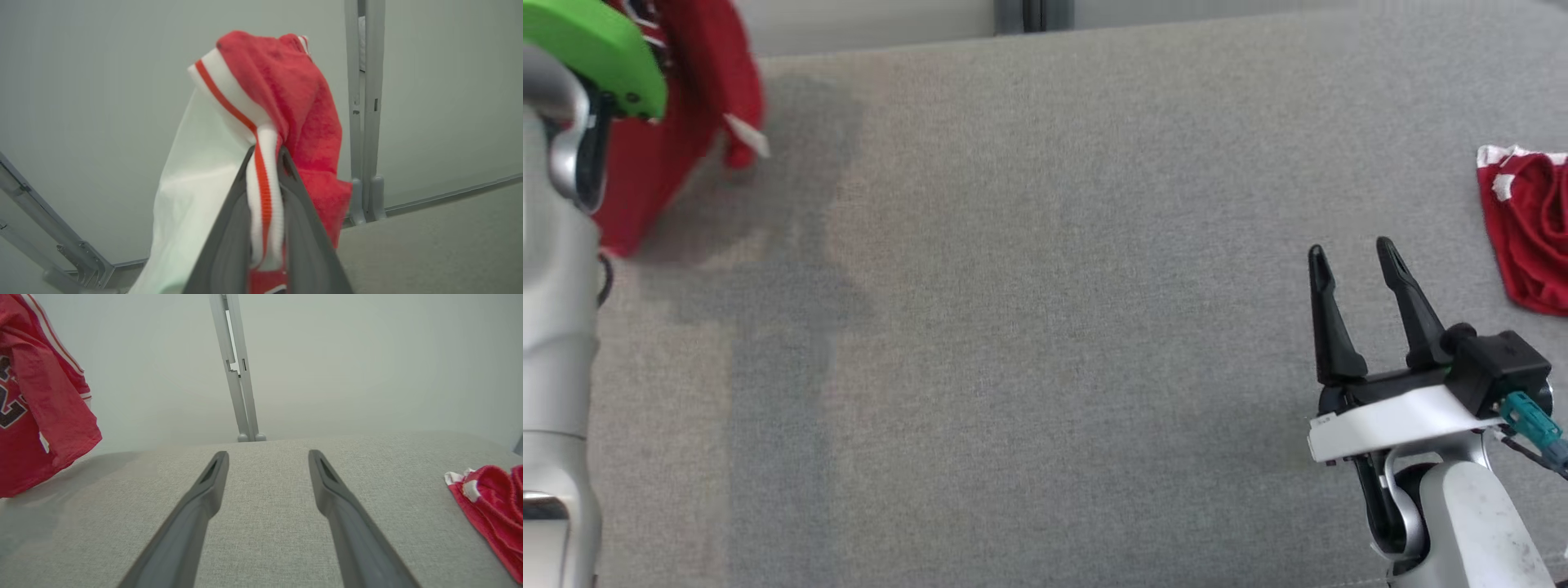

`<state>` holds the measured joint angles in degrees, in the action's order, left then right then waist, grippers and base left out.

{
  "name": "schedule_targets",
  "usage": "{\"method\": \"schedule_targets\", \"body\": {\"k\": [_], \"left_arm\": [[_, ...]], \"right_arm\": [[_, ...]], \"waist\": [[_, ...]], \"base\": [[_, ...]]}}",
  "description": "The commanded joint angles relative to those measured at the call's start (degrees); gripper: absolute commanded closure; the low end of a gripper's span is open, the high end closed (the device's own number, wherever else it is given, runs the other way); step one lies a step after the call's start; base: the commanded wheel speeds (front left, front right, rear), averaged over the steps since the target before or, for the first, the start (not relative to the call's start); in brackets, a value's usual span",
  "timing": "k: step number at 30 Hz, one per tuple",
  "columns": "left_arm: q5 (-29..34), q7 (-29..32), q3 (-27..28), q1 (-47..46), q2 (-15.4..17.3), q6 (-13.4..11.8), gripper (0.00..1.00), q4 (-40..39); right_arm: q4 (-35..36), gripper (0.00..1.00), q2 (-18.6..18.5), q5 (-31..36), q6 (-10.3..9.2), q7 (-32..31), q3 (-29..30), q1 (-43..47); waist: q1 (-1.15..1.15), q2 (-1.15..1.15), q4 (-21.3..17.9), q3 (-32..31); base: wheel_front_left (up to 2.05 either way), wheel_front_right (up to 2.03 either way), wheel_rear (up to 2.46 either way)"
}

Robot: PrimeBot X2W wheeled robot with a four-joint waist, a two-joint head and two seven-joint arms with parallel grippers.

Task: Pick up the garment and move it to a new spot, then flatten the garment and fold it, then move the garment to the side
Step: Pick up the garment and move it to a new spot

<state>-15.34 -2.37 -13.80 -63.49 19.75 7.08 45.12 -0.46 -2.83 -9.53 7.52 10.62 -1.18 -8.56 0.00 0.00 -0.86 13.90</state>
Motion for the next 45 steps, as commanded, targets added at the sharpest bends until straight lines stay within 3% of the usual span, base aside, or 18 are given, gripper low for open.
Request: {"method": "schedule_targets", "body": {"k": [1,10,13,18,21,25,29,30,31,32,33,40,45], "left_arm": [[-1.0,-0.1,-0.8,-0.3,-1.2,0.2,1.00,-1.6],[-12.4,5.3,-4.1,5.1,-12.7,0.4,1.00,-16.6],[-18.1,7.1,-3.4,10.1,-15.3,-1.4,1.00,-21.5],[-24.7,6.2,-3.0,20.6,-16.6,-8.2,1.00,-23.7],[-23.9,2.3,-2.5,25.3,-16.5,-11.6,1.00,-20.8],[-23.5,-4.2,0.5,29.6,-15.1,-14.1,1.00,-14.7],[-23.2,-8.9,2.3,32.1,-14.3,-15.1,1.00,-8.0],[-23.3,-9.4,2.4,32.5,-14.3,-15.0,0.96,-6.7],[-23.2,-10.0,2.6,32.9,-14.3,-14.8,0.67,-5.2],[-23.3,-10.4,2.7,33.1,-14.4,-14.7,0.56,-4.2],[-23.4,-10.9,3.0,33.3,-14.5,-14.6,0.00,-3.1],[-23.1,-12.6,4.4,33.2,-14.8,-13.0,0.00,0.5],[-18.8,-12.8,4.0,34.2,-12.7,-11.4,0.00,-2.6]], "right_arm": [[-0.3,0.00,-0.1,-0.3,-0.06,0.4,0.6,1.4],[-1.1,0.00,-0.1,-1.7,-0.06,1.6,4.2,5.0],[-1.4,0.00,-0.1,-2.2,-0.06,1.9,4.8,5.1],[-1.9,0.00,-0.1,-2.8,-0.05,2.3,4.3,4.6],[-2.6,0.00,-0.1,-3.1,-0.05,2.7,3.6,3.7],[-3.6,0.00,-0.1,-3.2,-0.06,3.2,3.0,3.3],[-4.8,0.00,-0.1,-3.1,-0.05,3.4,2.3,2.6],[-5.0,0.00,-0.1,-3.1,-0.06,3.4,2.1,2.5],[-5.3,0.00,-0.1,-3.0,-0.05,3.5,1.9,2.4],[-5.5,0.00,-0.1,-2.9,-0.06,3.5,1.7,2.4],[-5.8,0.00,-0.1,-2.8,-0.05,3.6,1.5,2.3],[-6.7,0.00,-0.1,-2.3,-0.05,3.7,0.9,2.3],[-6.4,0.00,-0.1,-1.9,-0.05,3.5,0.9,2.7]], "waist": [[0.00,0.00,-2.6,-7.3],[0.00,0.00,-5.7,-9.4],[0.00,0.00,-6.2,-9.0],[0.00,0.00,-6.8,-7.5],[0.00,0.00,-7.0,-6.3],[0.00,0.00,-7.0,-5.1],[0.00,0.00,-6.7,-4.6],[0.00,0.00,-6.6,-4.6],[0.00,0.00,-6.4,-4.5],[0.00,0.00,-6.3,-4.6],[0.00,0.00,-6.0,-4.6],[0.00,0.00,-4.6,-5.7],[0.00,0.00,-3.7,-7.0]], "base": [[0.00,0.00,0.00],[0.00,0.00,0.00],[0.00,0.00,0.00],[0.00,0.00,0.00],[0.00,0.00,0.00],[0.00,0.00,0.00],[0.00,0.00,0.00],[0.00,0.00,0.00],[0.00,0.00,0.00],[0.00,0.00,0.00],[0.00,0.00,0.00],[0.00,0.00,0.00],[0.00,0.00,0.00]]}}
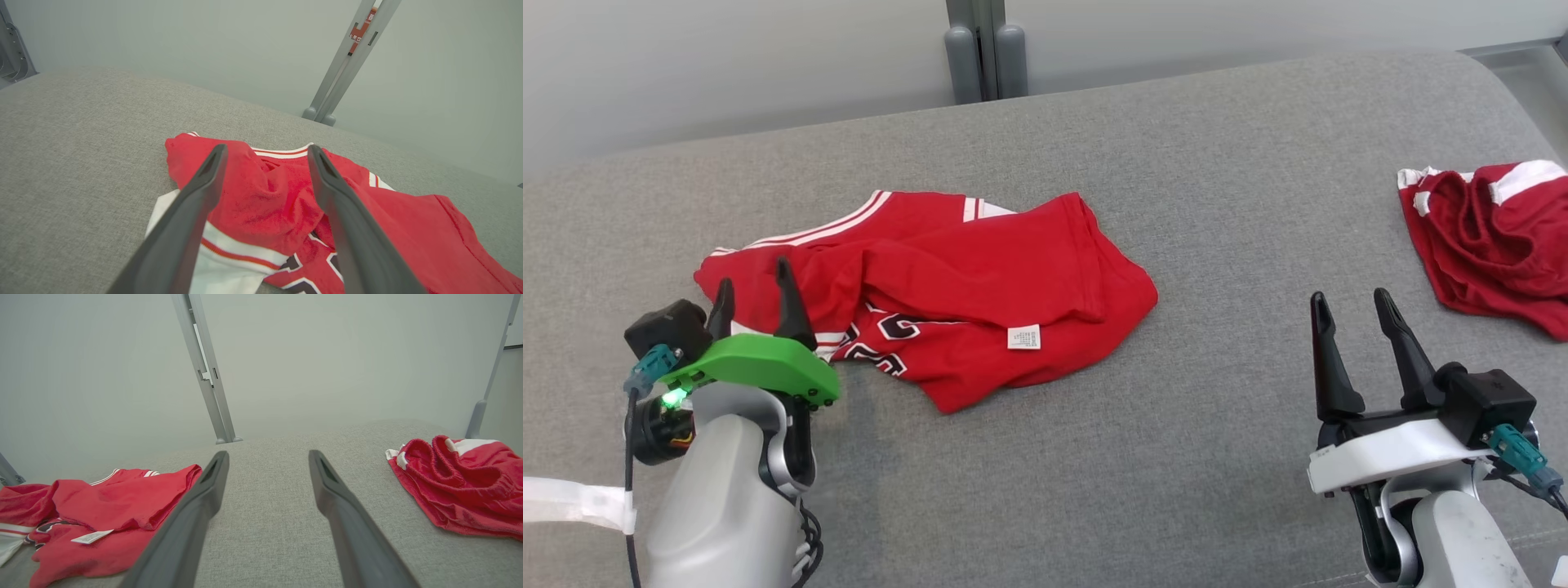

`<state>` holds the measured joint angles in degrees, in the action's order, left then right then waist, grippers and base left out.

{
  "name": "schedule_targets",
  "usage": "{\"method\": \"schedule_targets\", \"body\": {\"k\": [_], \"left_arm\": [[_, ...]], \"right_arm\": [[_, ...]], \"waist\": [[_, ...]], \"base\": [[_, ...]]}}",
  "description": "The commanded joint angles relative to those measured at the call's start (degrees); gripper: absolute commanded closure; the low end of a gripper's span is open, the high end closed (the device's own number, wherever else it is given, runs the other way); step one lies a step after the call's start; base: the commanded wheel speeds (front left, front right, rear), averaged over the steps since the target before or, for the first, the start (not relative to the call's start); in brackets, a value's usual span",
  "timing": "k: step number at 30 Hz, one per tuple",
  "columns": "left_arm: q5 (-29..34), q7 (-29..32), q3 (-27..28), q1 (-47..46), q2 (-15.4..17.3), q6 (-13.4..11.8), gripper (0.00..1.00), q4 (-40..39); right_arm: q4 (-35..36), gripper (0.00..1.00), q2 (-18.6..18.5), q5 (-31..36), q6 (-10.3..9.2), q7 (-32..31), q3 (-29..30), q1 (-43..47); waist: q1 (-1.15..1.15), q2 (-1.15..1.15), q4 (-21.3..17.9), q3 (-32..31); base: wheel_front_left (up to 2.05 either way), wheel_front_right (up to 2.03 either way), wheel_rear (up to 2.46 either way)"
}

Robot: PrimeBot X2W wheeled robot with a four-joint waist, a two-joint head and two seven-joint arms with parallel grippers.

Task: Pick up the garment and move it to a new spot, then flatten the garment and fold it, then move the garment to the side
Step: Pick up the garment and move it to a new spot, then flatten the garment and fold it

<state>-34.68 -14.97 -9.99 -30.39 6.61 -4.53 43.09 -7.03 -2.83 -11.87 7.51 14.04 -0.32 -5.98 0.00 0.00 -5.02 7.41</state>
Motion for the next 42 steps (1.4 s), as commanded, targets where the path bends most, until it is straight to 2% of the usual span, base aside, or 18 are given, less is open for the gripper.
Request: {"method": "schedule_targets", "body": {"k": [1,4,10,13,19,29,42], "left_arm": [[1.6,-0.2,0.5,1.9,0.6,0.6,0.00,-2.0],[4.7,-0.2,0.8,4.2,0.9,1.2,0.00,-6.7],[9.0,-0.2,1.0,11.9,-1.1,2.6,0.00,-16.2],[11.2,-0.2,0.8,15.9,-1.8,2.1,0.00,-20.1],[11.3,-0.2,2.8,22.2,-3.1,0.8,0.00,-24.9],[12.6,-0.2,3.7,28.9,-3.6,-0.9,0.00,-28.1],[12.0,-0.2,2.6,28.7,-3.7,-1.2,0.00,-27.2]], "right_arm": [[0.3,0.00,-0.1,0.5,-0.05,0.1,0.1,0.3],[0.3,0.00,-0.1,0.7,-0.05,0.0,-0.2,0.9],[0.2,0.00,-0.1,2.0,-0.04,-0.5,-0.6,1.7],[0.0,0.00,-0.1,2.4,-0.05,-0.7,-0.5,2.4],[-0.5,0.00,-0.1,2.3,-0.05,-0.6,-0.9,3.9],[-1.9,0.00,-0.1,0.6,-0.04,0.1,-0.1,6.0],[-3.6,0.00,-0.1,0.3,-0.04,0.6,-0.7,5.1]], "waist": [[0.00,0.00,0.7,-0.8],[0.00,0.00,1.3,-1.9],[0.00,0.00,2.6,-4.0],[0.00,0.00,3.5,-4.7],[0.00,0.00,4.6,-5.9],[0.00,0.00,5.1,-7.8],[0.00,0.00,5.2,-7.6]], "base": [[0.00,0.00,0.00],[0.00,0.00,0.00],[0.00,0.00,0.00],[0.00,0.00,0.00],[0.00,0.00,0.00],[0.00,0.00,0.00],[0.00,0.00,0.00]]}}
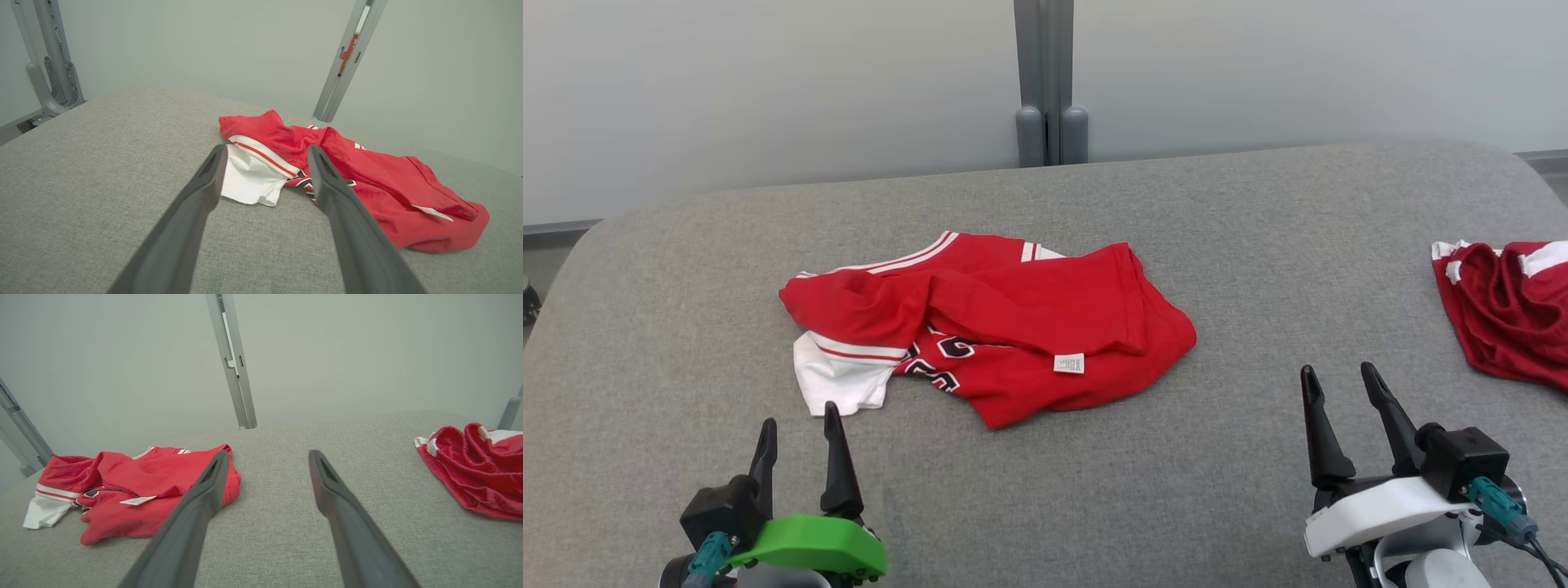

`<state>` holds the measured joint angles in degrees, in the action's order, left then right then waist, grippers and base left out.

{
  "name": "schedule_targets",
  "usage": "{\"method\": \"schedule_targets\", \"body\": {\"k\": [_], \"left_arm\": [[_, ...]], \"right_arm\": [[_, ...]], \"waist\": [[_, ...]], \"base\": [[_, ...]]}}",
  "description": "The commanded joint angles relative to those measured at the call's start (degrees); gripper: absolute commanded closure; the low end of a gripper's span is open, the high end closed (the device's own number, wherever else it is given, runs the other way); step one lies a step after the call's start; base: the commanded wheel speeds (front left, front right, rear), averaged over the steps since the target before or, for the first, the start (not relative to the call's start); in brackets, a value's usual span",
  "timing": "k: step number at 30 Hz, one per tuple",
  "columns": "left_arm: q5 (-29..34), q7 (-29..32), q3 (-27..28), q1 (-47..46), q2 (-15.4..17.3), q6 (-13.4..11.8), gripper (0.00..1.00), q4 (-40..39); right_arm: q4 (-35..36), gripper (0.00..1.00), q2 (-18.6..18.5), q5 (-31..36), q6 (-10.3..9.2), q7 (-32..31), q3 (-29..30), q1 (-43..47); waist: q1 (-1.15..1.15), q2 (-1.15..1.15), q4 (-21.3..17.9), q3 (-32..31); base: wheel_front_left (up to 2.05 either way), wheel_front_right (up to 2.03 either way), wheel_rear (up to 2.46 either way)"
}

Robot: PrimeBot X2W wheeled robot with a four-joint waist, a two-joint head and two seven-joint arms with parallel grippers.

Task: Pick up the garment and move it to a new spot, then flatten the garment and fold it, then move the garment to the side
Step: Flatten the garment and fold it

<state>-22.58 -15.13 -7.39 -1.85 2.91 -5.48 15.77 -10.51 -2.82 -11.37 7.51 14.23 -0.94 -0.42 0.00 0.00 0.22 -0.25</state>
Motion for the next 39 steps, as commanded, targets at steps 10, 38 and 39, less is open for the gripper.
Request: {"method": "schedule_targets", "body": {"k": [10,38,39], "left_arm": [[-0.6,0.0,-1.1,-0.9,0.0,-0.9,0.00,-0.6],[-1.5,0.0,-3.4,-5.2,0.0,-2.0,0.00,-2.3],[-1.4,0.0,-3.4,-5.1,0.0,-2.0,0.00,-2.3]], "right_arm": [[-0.2,0.00,-0.1,0.5,-0.04,0.4,-0.2,-1.3],[-30.2,0.55,-0.2,9.5,-0.05,0.5,-6.1,-23.2],[-30.8,0.66,-0.2,9.3,-0.05,0.6,-5.9,-23.7]], "waist": [[0.00,0.00,1.0,1.8],[0.00,0.00,12.0,10.9],[0.00,0.00,12.0,10.8]], "base": [[0.00,0.00,0.00],[0.00,0.00,0.00],[0.00,0.00,0.00]]}}
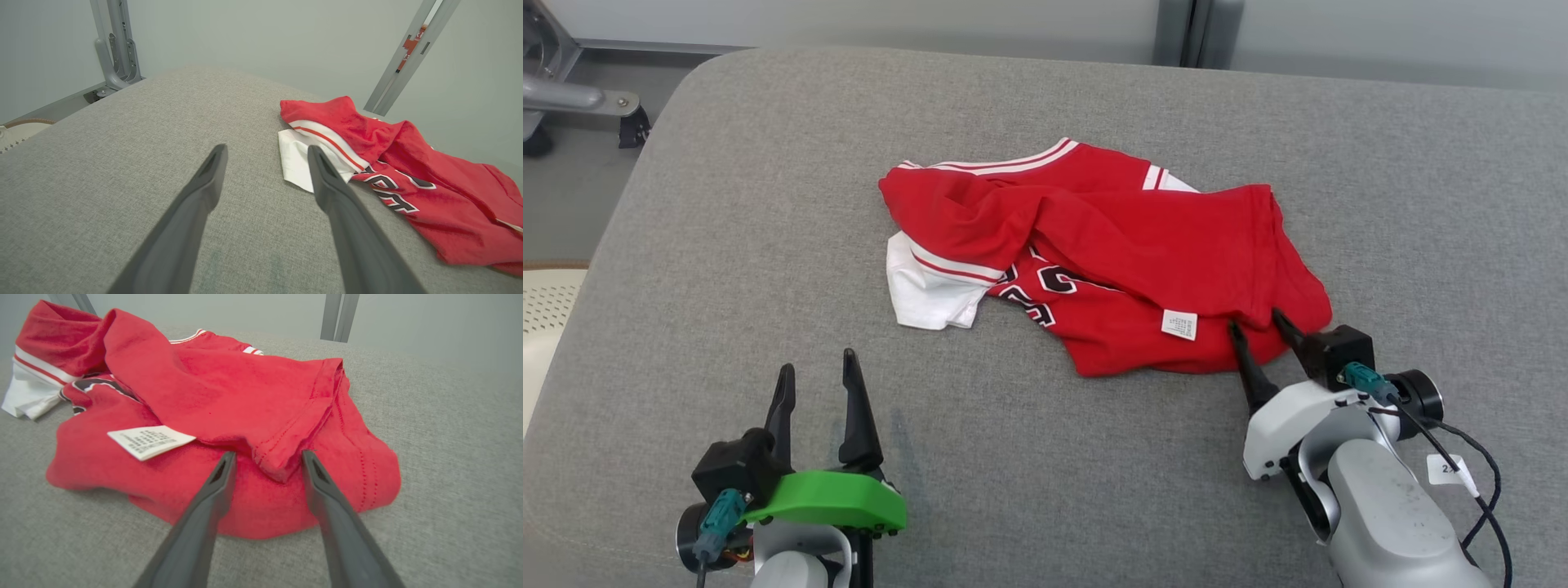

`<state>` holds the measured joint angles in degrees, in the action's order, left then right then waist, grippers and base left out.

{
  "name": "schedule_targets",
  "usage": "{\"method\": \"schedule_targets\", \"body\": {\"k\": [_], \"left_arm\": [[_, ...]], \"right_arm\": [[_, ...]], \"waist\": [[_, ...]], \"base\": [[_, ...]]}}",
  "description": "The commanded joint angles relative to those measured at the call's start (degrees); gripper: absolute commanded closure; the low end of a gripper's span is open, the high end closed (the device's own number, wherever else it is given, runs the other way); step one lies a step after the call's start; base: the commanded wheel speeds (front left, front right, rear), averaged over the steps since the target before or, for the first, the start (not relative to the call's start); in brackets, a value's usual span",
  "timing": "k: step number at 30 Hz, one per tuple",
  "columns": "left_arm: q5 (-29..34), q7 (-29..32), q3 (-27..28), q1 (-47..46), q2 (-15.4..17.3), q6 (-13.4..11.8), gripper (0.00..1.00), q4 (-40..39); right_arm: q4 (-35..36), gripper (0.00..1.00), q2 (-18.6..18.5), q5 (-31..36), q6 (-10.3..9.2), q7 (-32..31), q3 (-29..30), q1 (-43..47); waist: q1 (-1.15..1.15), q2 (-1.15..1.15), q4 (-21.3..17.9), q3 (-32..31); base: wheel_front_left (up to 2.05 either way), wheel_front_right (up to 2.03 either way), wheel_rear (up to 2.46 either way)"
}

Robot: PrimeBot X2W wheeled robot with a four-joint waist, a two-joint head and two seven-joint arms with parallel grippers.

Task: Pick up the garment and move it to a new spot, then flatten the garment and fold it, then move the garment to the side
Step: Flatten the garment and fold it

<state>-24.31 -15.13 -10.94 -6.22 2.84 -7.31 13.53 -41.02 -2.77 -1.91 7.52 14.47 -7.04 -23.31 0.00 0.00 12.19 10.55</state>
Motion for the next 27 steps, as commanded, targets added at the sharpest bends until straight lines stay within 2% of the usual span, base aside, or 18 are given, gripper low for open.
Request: {"method": "schedule_targets", "body": {"k": [1,3,4,13,27], "left_arm": [[0.4,0.0,0.1,-0.7,0.1,-0.2,0.00,0.0],[0.5,0.0,0.2,-0.4,0.1,-0.3,0.00,0.0],[0.6,0.0,0.2,-0.3,0.1,-0.3,0.00,0.0],[1.1,0.0,0.0,0.3,0.1,0.0,0.00,0.3],[1.5,0.0,0.6,0.9,0.1,0.2,0.00,1.5]], "right_arm": [[-0.8,0.72,-0.2,-0.2,-0.06,0.4,0.2,-1.0],[-1.3,0.93,-0.2,-0.5,-0.06,0.6,0.3,-1.4],[-1.4,1.00,-0.2,-0.6,-0.06,0.7,0.1,-1.6],[5.4,1.00,-0.2,-1.8,-0.06,0.7,0.3,0.4],[17.9,1.00,-2.5,-0.6,-0.06,-0.9,7.4,13.3]], "waist": [[0.00,0.00,0.0,0.0],[0.00,0.00,-0.3,-0.1],[0.00,0.00,-0.6,-0.2],[0.00,0.00,-3.2,-1.0],[0.00,0.00,-9.5,-2.0]], "base": [[0.00,0.00,0.00],[0.00,0.00,0.00],[0.00,0.00,0.00],[0.00,0.00,0.00],[0.00,0.00,0.00]]}}
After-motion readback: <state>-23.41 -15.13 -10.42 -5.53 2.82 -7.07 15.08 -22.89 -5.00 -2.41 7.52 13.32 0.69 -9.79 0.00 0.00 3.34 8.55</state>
